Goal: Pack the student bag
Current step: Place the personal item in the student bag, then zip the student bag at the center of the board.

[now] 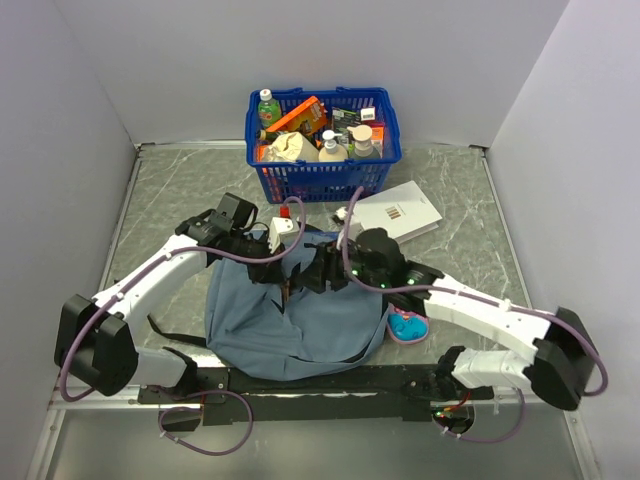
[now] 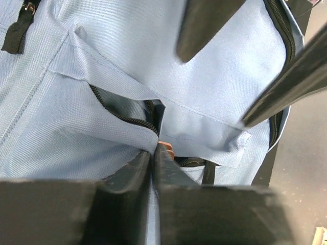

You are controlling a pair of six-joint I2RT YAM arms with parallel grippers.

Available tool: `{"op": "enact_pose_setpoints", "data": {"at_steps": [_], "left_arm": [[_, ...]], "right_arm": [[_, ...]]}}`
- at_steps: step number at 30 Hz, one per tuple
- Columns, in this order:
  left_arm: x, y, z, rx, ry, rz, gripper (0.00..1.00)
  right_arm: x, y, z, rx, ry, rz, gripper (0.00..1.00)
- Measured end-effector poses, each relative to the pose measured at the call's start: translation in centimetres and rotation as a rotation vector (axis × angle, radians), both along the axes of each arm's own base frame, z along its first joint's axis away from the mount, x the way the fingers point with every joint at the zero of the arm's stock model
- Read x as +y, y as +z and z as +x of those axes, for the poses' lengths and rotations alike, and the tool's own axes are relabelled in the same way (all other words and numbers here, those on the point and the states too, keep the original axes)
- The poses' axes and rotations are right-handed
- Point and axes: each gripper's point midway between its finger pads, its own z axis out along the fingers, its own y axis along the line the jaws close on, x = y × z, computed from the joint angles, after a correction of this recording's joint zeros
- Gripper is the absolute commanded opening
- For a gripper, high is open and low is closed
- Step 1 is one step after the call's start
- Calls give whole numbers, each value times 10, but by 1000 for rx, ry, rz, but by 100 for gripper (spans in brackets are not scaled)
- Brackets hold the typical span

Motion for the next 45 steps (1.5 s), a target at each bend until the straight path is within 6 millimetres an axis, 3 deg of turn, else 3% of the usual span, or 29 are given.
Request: {"op": "enact_pose_setpoints", "data": {"at_steps": [3, 7, 11, 15, 21, 28, 31, 45], "left_arm": [[0, 0, 1, -4, 1, -1, 37], [1, 0, 1, -4, -2, 3, 57], [6, 6, 2, -19, -11, 13, 63], [16, 21, 4, -78, -38, 21, 66], [32, 33, -18, -160, -198, 57, 65], [37, 7, -66, -235, -482, 141, 58], [34, 2, -78, -270, -556, 166, 58], [29, -21, -52, -420, -599, 307, 47]], "right_arm": [[-8, -5, -13, -14, 15, -1, 68], [1, -23, -44, 2, 99, -52, 71], [14, -40, -78, 20, 198, -103, 72], [16, -49, -94, 25, 233, -131, 72], [16, -64, -89, 28, 201, -179, 71], [4, -79, -83, 22, 148, -221, 70], [-2, -79, -82, 19, 125, -222, 70], [-16, -69, -78, -2, 57, -181, 67]]}}
